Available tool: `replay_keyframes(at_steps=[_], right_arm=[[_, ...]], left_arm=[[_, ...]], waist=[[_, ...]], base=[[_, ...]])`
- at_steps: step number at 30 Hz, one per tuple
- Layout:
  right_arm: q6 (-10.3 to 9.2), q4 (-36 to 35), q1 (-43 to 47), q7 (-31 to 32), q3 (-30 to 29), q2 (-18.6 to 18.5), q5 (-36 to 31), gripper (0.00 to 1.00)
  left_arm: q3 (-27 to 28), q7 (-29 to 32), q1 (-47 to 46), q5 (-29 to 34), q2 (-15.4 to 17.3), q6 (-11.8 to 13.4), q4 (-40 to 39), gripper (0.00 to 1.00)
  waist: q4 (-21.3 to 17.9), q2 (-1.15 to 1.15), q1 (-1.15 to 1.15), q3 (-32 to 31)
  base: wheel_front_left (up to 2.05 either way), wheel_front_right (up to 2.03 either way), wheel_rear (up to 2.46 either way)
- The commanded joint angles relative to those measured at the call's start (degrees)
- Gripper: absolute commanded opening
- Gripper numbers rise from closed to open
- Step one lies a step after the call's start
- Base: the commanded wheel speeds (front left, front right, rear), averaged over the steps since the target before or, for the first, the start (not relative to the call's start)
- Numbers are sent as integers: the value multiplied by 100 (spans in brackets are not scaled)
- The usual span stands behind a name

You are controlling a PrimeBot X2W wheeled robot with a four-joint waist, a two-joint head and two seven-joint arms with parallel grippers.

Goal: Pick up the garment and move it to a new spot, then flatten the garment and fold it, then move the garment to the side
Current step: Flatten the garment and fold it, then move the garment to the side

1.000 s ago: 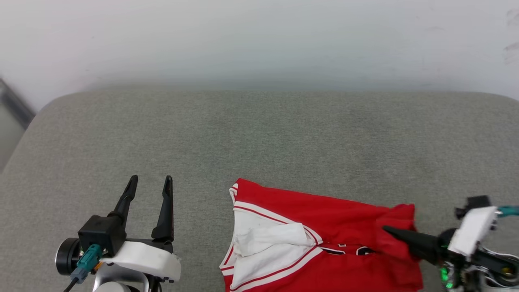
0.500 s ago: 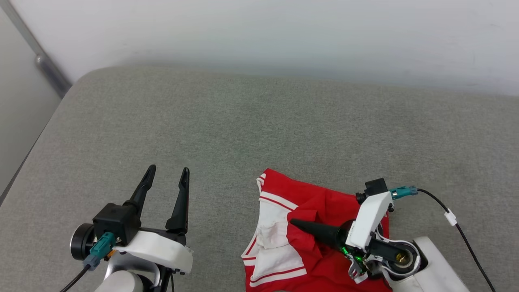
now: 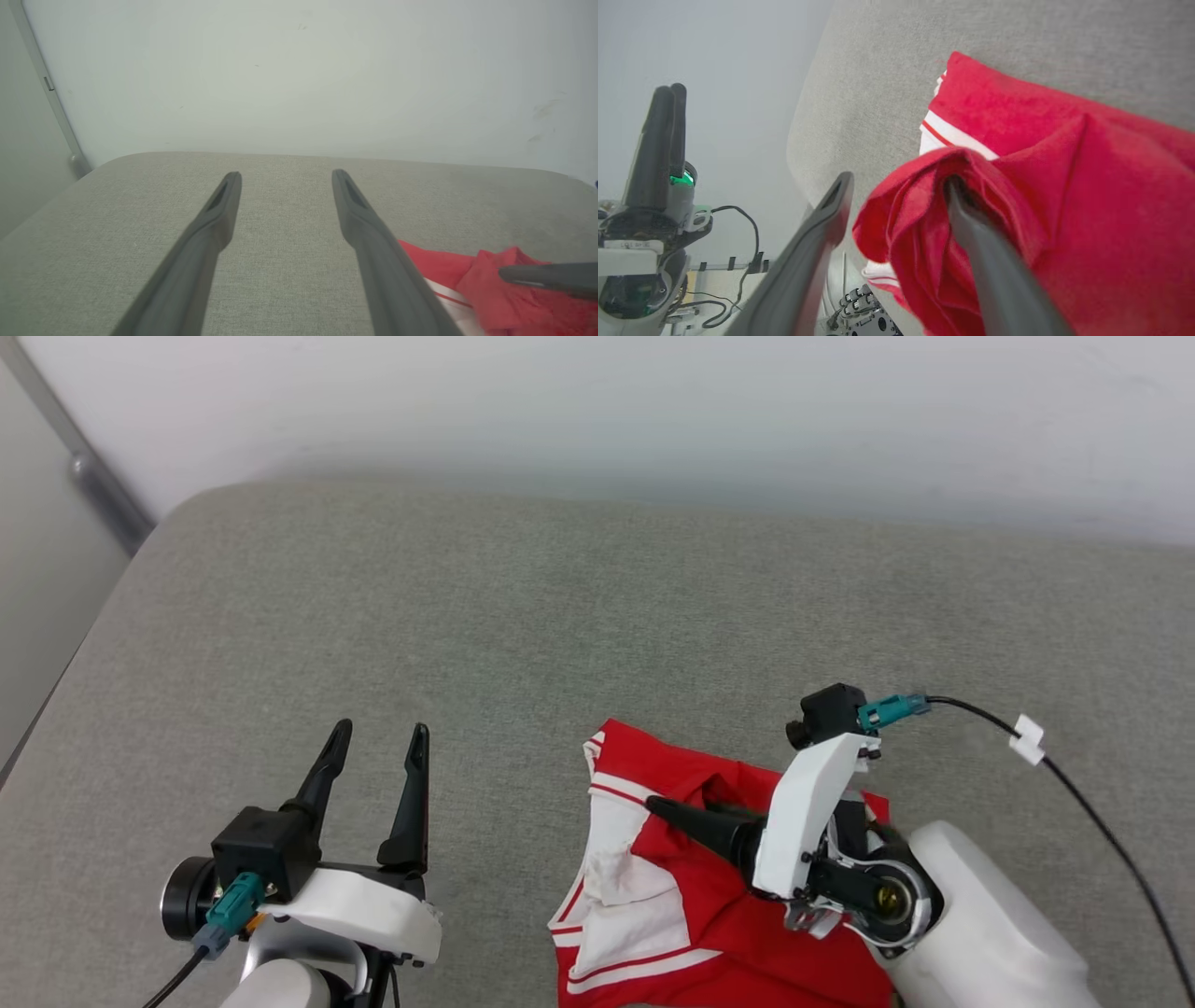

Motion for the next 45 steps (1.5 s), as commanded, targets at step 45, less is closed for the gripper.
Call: replay_keyframes(at_steps=[45], right_arm=[[-2,-3743,3330,-2758,-2931,112,-5505,100]], left_arm=[[394,-98,848,138,-40,126,322,100]], waist=[[-955,0,0,-751]], base=[[0,0,0]])
